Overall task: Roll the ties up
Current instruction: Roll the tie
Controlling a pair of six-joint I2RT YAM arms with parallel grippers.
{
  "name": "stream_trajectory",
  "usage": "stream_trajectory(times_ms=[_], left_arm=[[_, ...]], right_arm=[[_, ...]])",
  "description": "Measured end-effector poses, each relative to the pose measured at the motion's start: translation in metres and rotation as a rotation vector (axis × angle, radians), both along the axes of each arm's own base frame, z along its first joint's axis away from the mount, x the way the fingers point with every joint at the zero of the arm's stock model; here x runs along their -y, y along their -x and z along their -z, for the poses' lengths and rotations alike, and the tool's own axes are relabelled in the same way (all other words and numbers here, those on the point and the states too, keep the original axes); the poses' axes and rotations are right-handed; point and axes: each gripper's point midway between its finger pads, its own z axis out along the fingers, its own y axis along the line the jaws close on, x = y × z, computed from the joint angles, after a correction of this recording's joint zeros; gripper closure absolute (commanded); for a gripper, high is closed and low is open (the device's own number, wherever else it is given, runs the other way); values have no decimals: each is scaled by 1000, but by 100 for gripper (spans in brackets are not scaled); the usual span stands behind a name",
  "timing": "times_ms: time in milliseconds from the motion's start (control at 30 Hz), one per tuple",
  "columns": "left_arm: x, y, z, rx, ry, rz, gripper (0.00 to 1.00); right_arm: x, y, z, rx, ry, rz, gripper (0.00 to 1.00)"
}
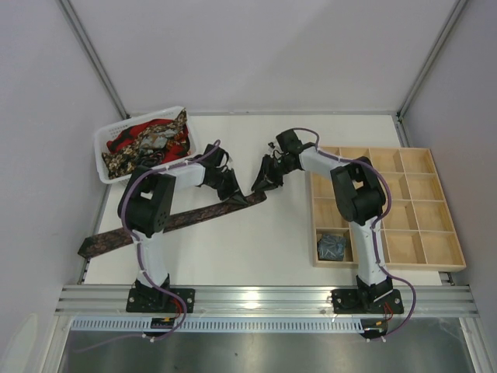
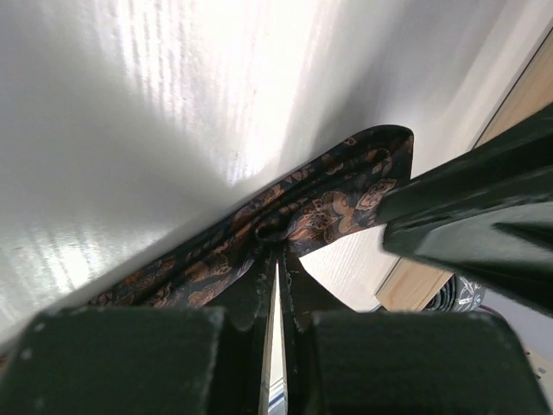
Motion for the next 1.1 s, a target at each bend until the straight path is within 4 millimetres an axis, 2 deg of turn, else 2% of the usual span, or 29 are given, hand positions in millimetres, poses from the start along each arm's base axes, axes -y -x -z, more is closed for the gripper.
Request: stream_trajectory(times_ms=[133, 167, 367, 433, 467, 500, 533, 633, 733, 867, 1000, 1100], left_arm=[[-3, -2, 0, 0, -1, -4, 93], [-3, -2, 0, 0, -2, -2, 93], [-3, -5, -1, 8, -6, 12, 93], [-2, -6, -1, 11, -6, 16, 93], [-2, -7, -1, 15, -6, 18, 93], [-2, -8, -2, 16, -6, 20, 93], [-2, -8, -2, 18, -6, 21, 93], [-2, -8, -2, 25, -10, 33, 93], [-3, -9, -3, 31, -16, 48, 93], [-3, -14, -6, 48, -25, 82, 93], [-2, -18, -7, 67, -29, 108, 92], [-2, -20, -8, 74, -31, 125, 92]], right_arm=[[14, -10, -3, 9, 134, 68, 60], [18, -13, -4, 7, 170, 93, 54], [38, -15, -8, -88, 338, 279, 39], [42, -14, -12, -129, 380, 342, 30], [43, -14, -15, -150, 403, 376, 17], [41, -16, -20, -167, 416, 415, 13], [39, -17, -25, -174, 424, 443, 1], [31, -21, -35, -202, 448, 508, 0], [20, -21, -34, -237, 464, 558, 0], [17, -6, -8, -330, 532, 618, 4], [22, 11, 24, -373, 605, 679, 8], [23, 12, 30, -380, 616, 711, 9]])
